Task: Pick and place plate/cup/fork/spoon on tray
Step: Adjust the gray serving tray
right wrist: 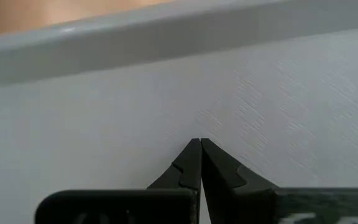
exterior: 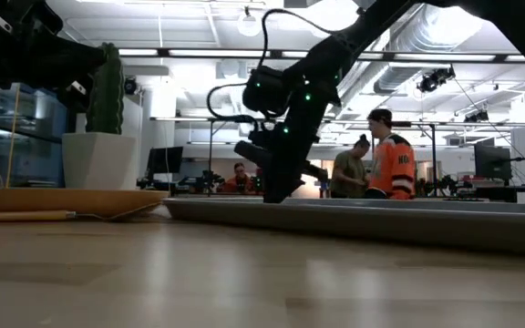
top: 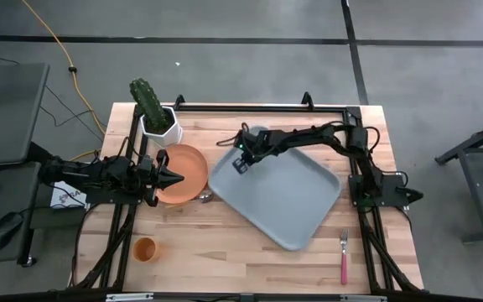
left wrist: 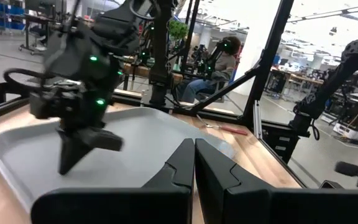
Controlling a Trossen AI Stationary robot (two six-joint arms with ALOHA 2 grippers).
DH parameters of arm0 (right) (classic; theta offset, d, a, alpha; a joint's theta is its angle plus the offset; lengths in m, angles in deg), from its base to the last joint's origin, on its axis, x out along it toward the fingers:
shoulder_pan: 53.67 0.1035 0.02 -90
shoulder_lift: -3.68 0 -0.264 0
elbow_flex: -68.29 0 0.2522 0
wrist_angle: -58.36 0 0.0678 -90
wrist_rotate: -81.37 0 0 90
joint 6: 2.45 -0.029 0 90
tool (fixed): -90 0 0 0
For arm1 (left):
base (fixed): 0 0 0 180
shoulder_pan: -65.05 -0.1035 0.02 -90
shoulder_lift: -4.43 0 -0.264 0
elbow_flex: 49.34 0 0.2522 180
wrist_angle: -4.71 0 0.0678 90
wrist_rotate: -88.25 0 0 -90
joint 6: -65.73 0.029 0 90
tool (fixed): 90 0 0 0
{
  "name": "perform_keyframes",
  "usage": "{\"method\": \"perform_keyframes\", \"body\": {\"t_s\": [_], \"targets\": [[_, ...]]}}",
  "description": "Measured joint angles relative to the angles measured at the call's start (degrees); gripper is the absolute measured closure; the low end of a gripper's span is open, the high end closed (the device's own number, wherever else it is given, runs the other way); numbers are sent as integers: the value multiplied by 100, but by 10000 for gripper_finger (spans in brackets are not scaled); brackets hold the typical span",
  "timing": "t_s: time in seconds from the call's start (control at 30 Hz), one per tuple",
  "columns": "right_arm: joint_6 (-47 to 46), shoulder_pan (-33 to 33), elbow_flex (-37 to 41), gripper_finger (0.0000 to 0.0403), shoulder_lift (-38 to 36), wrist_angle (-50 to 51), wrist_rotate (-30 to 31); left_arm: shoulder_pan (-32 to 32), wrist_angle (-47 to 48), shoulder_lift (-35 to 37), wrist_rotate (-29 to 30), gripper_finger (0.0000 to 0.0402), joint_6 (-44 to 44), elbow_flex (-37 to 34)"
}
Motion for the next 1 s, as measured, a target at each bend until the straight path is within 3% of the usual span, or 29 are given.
{"method": "perform_keyframes", "body": {"t_s": [0.2,0.37,0.6,0.7,1.0], "targets": [[303,362,22,403,-183,321,-548,-1,0,-1,0,401,0,0],[526,563,17,403,-933,1112,-339,-1,0,0,0,401,0,0],[513,1243,309,403,-1977,2672,-585,0,2,-1,0,401,0,0],[-224,1641,1156,403,-2590,2616,-791,-1,0,-1,0,401,0,0],[-3725,2963,3481,403,-4468,2495,-1141,-1,-1,-1,0,401,0,0]]}}
